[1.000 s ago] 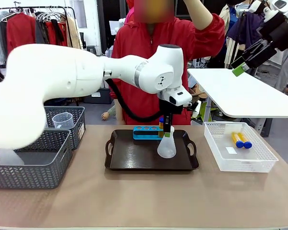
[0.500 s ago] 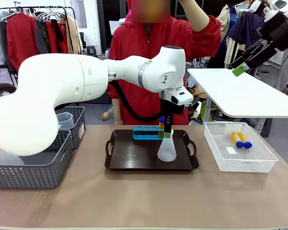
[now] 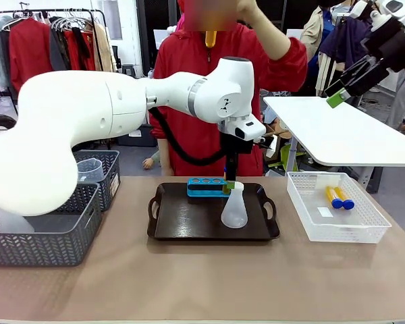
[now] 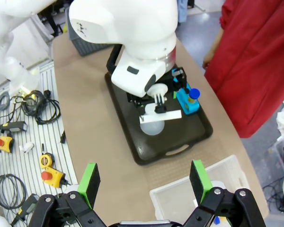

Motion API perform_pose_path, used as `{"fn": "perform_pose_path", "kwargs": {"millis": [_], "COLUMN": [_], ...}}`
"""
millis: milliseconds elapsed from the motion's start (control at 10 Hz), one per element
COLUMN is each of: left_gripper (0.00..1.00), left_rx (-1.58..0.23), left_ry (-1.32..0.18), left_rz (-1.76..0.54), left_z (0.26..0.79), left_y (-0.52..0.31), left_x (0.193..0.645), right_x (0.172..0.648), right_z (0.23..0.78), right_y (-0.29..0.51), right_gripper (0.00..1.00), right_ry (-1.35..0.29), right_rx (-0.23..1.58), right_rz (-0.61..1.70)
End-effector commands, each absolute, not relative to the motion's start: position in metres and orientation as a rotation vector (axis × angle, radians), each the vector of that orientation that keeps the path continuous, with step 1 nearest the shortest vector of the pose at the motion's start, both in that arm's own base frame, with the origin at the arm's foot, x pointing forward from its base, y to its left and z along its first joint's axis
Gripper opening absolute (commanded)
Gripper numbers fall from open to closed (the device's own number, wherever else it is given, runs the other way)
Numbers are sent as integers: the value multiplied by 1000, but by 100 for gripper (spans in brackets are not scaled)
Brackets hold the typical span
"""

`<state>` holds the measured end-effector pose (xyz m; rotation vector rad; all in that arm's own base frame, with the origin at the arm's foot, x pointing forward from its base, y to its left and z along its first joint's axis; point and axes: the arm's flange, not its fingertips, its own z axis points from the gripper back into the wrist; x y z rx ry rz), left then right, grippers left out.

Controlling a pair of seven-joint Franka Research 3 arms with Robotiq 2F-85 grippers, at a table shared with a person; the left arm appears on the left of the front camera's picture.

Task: Prepare the laboratory tools.
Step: Pick up one Large Measuring Cup and place it on the Handle tray.

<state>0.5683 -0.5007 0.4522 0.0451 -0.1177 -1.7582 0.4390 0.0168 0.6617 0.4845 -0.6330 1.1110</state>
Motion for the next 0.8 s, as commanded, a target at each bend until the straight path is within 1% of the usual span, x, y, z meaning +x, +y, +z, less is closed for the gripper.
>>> {"fn": "perform_pose_path", "kwargs": {"millis": [0,200,400,500,700], "left_gripper": [100,100,100,100,100], "left_rx": [23,3,26,21,21], "left_ry": [-119,-118,-102,-88,-59], "left_rz": [-1698,-1639,-1592,-1546,-1441], "left_z": [467,487,502,518,533], "left_y": [-476,-443,-410,-386,-346], "left_x": [557,549,548,542,544], "right_x": [438,438,438,438,438], "right_z": [662,662,662,662,662], "right_y": [17,17,17,17,17], "right_gripper": [100,100,100,100,100], "right_ry": [-637,-637,-637,-637,-637], "right_rx": [490,490,490,490,490], "right_rz": [1121,1121,1121,1121,1121]}}
